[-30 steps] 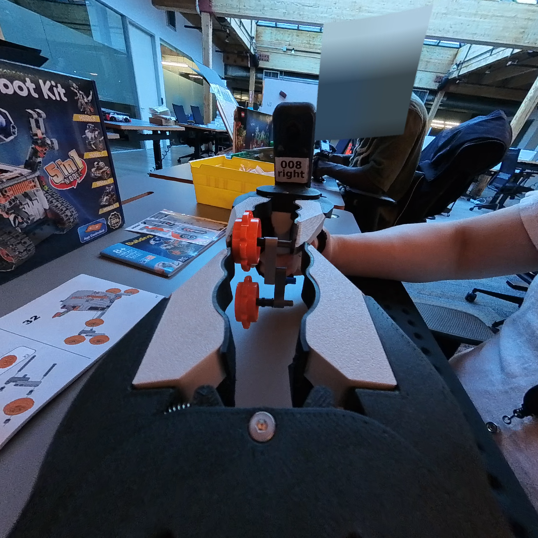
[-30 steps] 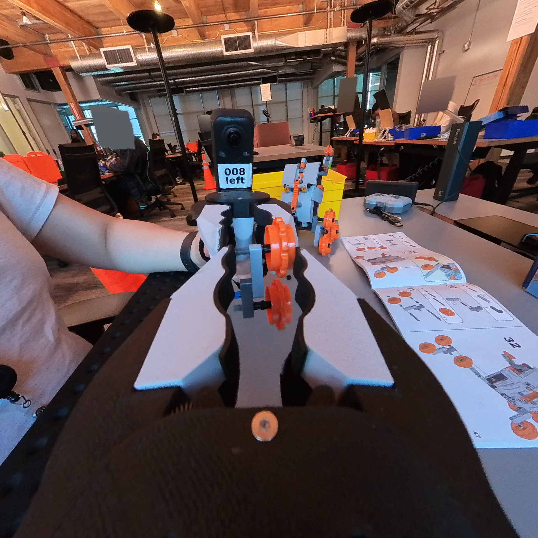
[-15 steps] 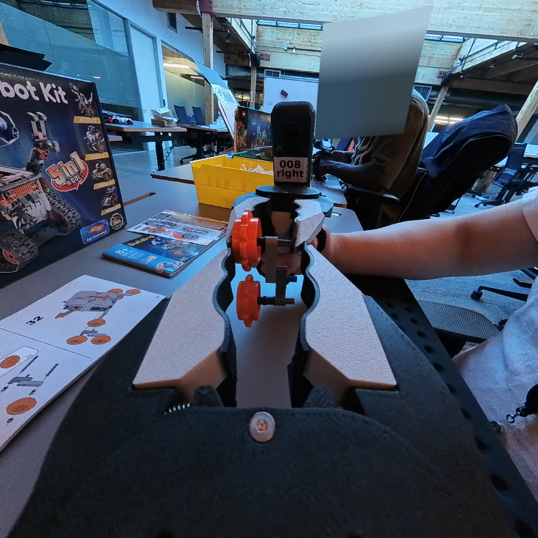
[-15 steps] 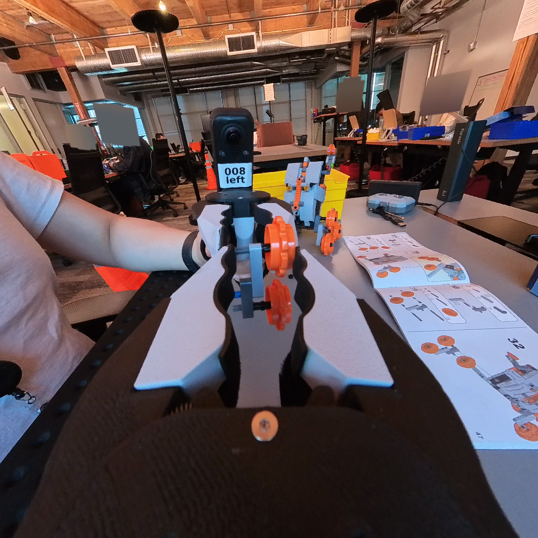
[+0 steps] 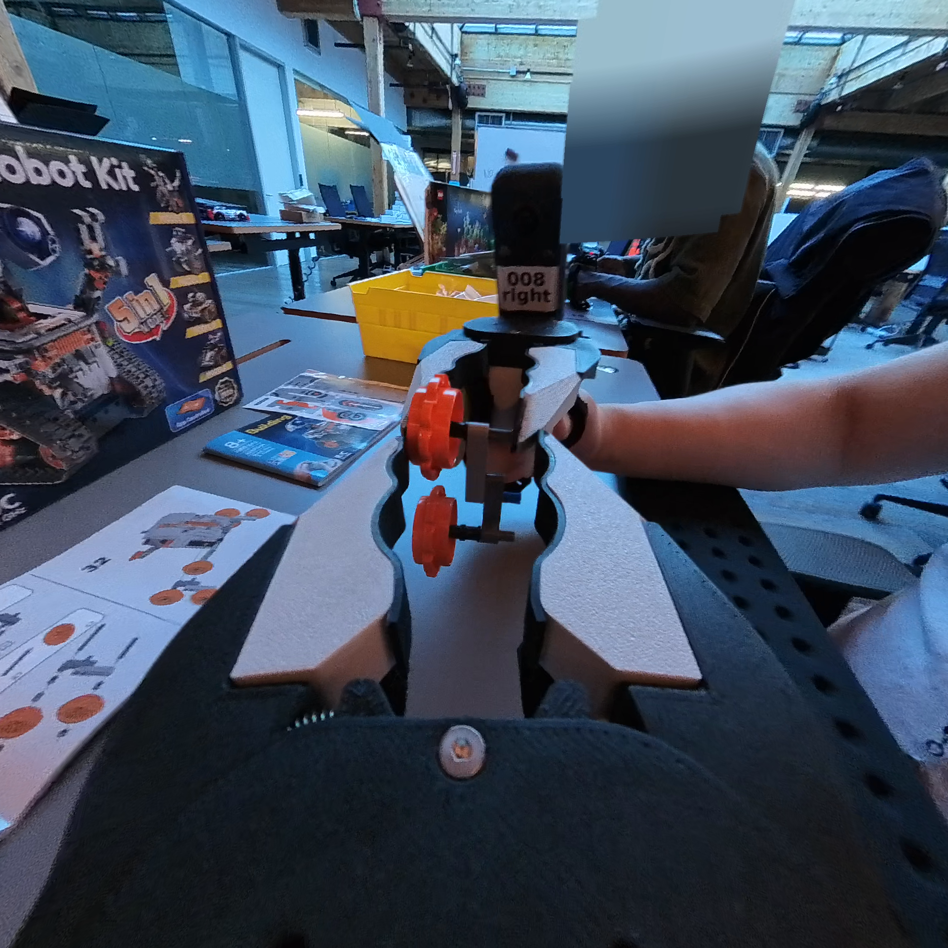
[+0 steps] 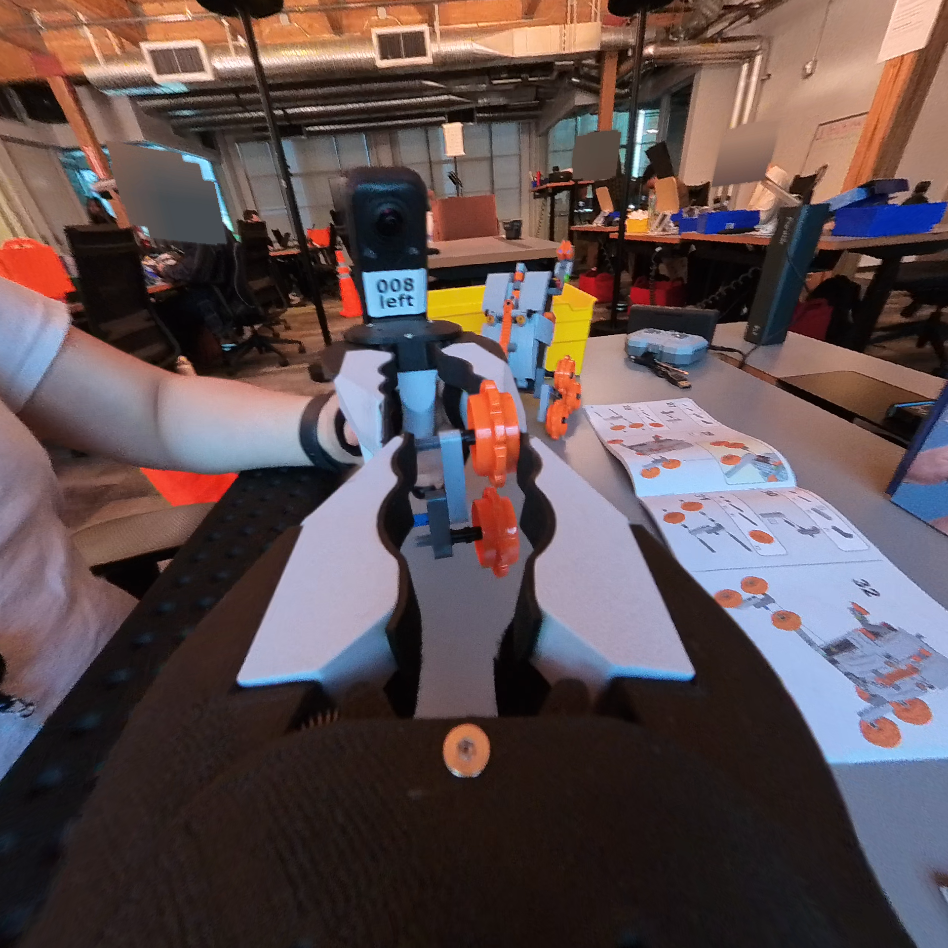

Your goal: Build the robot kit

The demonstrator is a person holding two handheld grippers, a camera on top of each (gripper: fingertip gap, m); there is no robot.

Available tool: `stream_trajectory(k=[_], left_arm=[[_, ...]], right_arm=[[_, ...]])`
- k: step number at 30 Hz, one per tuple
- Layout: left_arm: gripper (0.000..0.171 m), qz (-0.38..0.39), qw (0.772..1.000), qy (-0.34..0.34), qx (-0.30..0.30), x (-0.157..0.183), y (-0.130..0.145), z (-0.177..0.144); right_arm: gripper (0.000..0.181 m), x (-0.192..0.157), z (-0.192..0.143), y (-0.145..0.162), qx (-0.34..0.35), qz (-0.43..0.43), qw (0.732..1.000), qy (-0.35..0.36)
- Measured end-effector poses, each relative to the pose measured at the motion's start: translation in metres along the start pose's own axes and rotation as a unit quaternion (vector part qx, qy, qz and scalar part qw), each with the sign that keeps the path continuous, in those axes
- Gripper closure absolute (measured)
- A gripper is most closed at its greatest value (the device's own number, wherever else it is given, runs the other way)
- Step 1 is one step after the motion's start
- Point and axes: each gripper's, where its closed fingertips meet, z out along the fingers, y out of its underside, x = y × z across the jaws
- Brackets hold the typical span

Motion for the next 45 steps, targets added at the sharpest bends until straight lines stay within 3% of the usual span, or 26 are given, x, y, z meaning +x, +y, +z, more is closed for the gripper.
stream_trajectory(k=[5, 15, 22, 25, 29, 37, 45], left_arm=[[0.124, 0.096, 0.995, -0.028, -0.029, 0.000, 0.007, -0.004], [0.124, 0.121, 0.991, -0.017, -0.054, 0.005, 0.014, -0.004], [0.116, 0.093, 0.996, 0.006, -0.009, 0.013, 0.005, -0.002], [0.130, 0.088, 0.996, 0.023, 0.009, 0.021, 0.000, -0.001], [0.122, 0.063, 0.997, 0.033, 0.010, 0.021, -0.002, -0.003], [0.111, 0.078, 0.997, 0.014, 0.018, 0.022, -0.003, 0.002], [0.115, 0.087, 0.996, -0.001, 0.031, 0.020, -0.007, 0.003]], right_arm=[[0.141, 0.000, 0.001, 0.011, -0.038, -0.034, 0.999, 0.014], [0.141, -0.005, 0.002, 0.020, -0.070, -0.046, 0.996, 0.001], [0.141, -0.016, 0.004, 0.013, -0.045, -0.032, 0.998, -0.035], [0.141, -0.024, 0.010, 0.020, -0.062, -0.040, 0.996, -0.050], [0.141, -0.023, 0.008, 0.008, -0.027, -0.027, 0.998, -0.049], [0.141, -0.018, 0.007, 0.005, -0.020, -0.021, 0.999, -0.037], [0.141, -0.019, 0.007, 0.001, -0.013, -0.020, 0.999, -0.034]])
